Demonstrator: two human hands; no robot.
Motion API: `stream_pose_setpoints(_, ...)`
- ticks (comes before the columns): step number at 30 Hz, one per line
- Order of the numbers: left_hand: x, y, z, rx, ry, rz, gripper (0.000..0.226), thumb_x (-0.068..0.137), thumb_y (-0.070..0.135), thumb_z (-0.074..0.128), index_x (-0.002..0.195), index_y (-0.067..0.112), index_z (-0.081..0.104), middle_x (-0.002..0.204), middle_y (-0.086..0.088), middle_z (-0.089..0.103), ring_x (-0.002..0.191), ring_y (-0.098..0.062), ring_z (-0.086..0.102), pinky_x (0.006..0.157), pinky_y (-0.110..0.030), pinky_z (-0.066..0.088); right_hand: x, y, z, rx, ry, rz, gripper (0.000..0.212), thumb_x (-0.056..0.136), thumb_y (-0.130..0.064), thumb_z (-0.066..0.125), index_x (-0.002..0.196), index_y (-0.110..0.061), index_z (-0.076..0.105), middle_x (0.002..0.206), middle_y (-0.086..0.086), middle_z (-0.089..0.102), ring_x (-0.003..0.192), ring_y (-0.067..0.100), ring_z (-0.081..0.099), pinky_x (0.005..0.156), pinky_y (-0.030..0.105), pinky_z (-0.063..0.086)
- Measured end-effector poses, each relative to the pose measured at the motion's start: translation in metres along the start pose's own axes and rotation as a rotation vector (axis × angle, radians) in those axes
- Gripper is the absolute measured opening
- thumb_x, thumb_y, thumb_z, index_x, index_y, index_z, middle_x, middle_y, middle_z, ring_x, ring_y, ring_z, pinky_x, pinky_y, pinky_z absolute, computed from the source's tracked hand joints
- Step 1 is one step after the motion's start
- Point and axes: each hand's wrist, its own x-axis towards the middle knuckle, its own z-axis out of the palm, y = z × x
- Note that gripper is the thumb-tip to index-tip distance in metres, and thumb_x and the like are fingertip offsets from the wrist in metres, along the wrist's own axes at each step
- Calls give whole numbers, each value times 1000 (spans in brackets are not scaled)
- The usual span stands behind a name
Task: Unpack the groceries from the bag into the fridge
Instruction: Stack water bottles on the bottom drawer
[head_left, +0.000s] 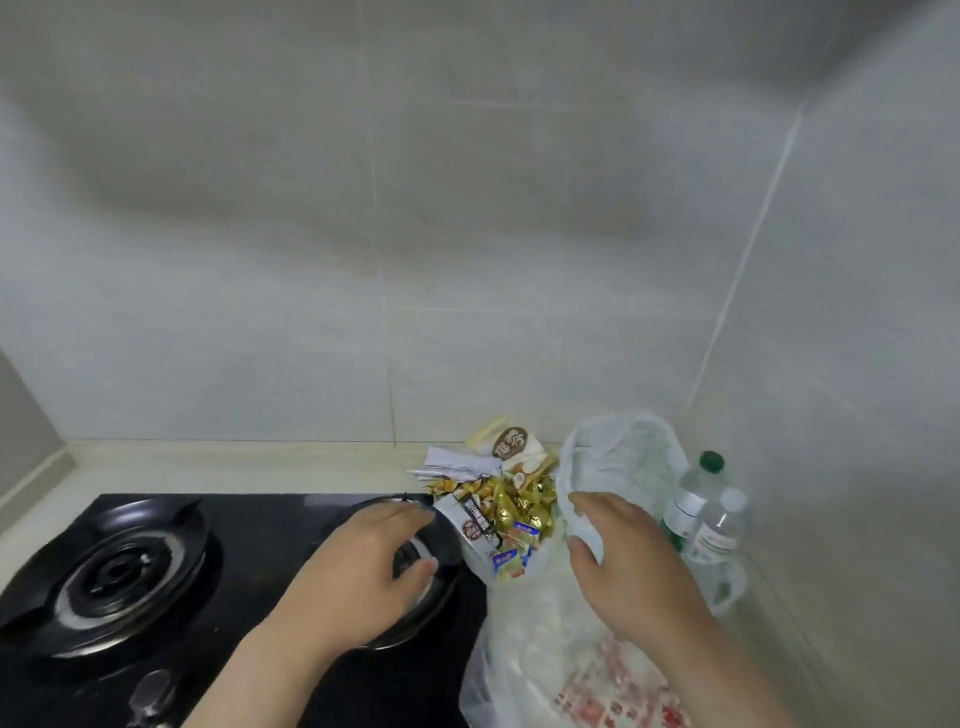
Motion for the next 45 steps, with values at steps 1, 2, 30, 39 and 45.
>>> stream_pose_setpoints(1, 5, 3, 3, -6, -25, 4, 52, 90, 42, 58, 140, 32, 50, 144, 17, 47, 134, -4, 41, 109, -15, 28, 2, 5, -2, 10, 4, 19, 46, 98, -33, 50, 144, -30, 42, 140, -15, 46, 128, 7, 42, 101, 19, 32)
stream_pose_setpoints(2, 26, 16, 16, -16, -46, 34, 52, 89, 42, 58, 139, 32, 51, 142, 17, 50, 132, -5, 44, 109, -18, 33, 6, 27, -9, 15, 18, 52, 47, 98, -33, 49, 144, -30, 41, 142, -15, 45, 130, 7, 40, 102, 19, 31)
stream_pose_setpoints(30, 298, 198, 244, -605, -443, 21, 70, 89, 31, 64, 150, 25, 32, 153, 2, 39, 139, -16, 38, 111, -29, 34, 70, 249, -7, 407, 80, 565, 22, 78, -29, 77, 90, -39, 61, 91, -17, 69, 87, 0, 65, 75, 25, 51)
stream_pose_setpoints(39, 315, 201, 284, -651, -525, 44, 49, 75, 12, 75, 120, 23, 61, 114, 6, 67, 105, -12, 62, 96, -36, 51, 73, 268, 17, 497, -25, 651, 50, 70, -18, 82, 108, -37, 55, 103, -17, 65, 97, 2, 61, 83, 26, 48)
stream_pose_setpoints(45, 318, 202, 285, -680, -551, 82, 48, 75, 12, 78, 117, 28, 61, 111, 10, 67, 104, -10, 62, 92, -29, 52, 71, 277, 20, 534, 0, 643, 50, 65, -15, 80, 103, -38, 57, 103, -15, 67, 98, 7, 64, 89, 33, 52)
